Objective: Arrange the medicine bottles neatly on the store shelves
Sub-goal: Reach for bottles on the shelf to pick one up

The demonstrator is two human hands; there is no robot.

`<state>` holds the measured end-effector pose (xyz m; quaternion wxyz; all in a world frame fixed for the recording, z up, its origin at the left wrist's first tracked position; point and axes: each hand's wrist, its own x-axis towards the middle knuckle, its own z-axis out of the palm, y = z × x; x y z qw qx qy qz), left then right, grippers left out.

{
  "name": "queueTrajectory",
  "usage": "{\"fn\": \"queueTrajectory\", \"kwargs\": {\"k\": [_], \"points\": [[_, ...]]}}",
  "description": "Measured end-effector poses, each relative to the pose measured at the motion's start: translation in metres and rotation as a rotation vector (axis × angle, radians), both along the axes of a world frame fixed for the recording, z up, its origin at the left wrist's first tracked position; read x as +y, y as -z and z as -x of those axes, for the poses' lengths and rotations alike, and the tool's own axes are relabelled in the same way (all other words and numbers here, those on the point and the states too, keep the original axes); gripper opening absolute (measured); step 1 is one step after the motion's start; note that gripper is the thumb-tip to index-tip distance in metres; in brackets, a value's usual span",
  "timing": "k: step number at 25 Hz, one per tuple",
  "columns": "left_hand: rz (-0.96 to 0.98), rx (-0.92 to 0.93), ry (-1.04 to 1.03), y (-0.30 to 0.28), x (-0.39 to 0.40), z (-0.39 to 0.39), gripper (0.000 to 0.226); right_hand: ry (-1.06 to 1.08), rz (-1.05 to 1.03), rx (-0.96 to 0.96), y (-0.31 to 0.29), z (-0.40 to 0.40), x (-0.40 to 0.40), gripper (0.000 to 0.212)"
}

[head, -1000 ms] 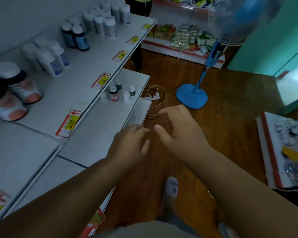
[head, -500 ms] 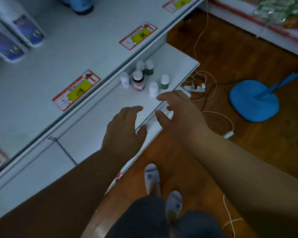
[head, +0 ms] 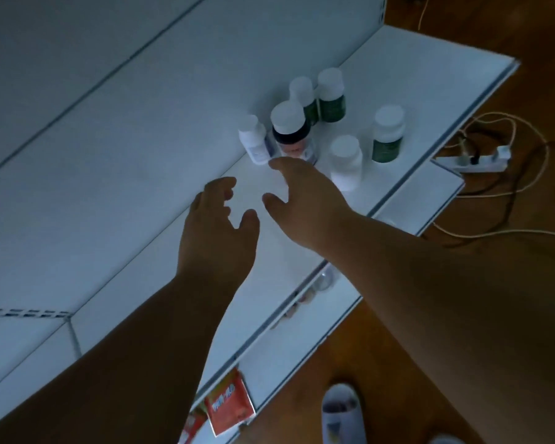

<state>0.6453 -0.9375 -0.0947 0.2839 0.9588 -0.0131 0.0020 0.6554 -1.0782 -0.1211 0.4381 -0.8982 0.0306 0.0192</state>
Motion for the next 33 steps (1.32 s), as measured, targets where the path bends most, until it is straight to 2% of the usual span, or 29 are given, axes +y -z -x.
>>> {"fn": "queueTrajectory", "kwargs": {"k": [4, 8, 11, 14, 18, 20, 23, 25, 27, 30, 33], "points": [[-0.001, -0.023, -0.031, 0.026, 0.008, -0.028, 0.048, -0.004, 0.007, -0.057, 0.038, -0.057, 0.028, 0.065], [-0.024, -0.033, -0.02, 0.032, 0.017, -0.052, 0.05, 0.174, -0.088, -0.004, 0.061, -0.095, 0.045, 0.07], [-0.117, -0.018, 0.016, 0.04, 0.029, -0.069, 0.052, 0.245, -0.159, -0.002, 0.071, -0.119, 0.045, 0.076], [-0.197, 0.018, 0.067, 0.052, 0.046, -0.073, 0.054, 0.247, -0.079, -0.017, 0.076, -0.133, 0.043, 0.082], [-0.178, 0.051, 0.043, 0.06, 0.062, -0.061, 0.052, 0.268, 0.047, -0.076, 0.075, -0.136, 0.045, 0.061], [-0.207, 0.042, 0.043, 0.062, 0.07, -0.056, 0.054, 0.257, -0.023, -0.095, 0.07, -0.128, 0.051, 0.053], [-0.217, 0.013, 0.053, 0.061, 0.074, -0.044, 0.055, 0.212, -0.239, -0.11, 0.062, -0.095, 0.056, 0.05], [-0.084, 0.013, 0.024, 0.057, 0.071, -0.024, 0.047, 0.214, -0.424, -0.086, 0.052, -0.06, 0.056, 0.051], [0.169, 0.062, -0.054, 0.042, 0.058, 0.01, 0.041, 0.19, -0.587, 0.011, 0.039, -0.021, 0.048, 0.047], [0.445, 0.12, -0.162, -0.002, 0.035, 0.067, 0.058, 0.209, -0.849, 0.166, -0.002, 0.041, 0.029, 0.051], [0.639, 0.226, -0.295, -0.083, 0.009, 0.136, 0.066, 0.231, -0.867, 0.33, -0.085, 0.115, 0.011, 0.061]]}}
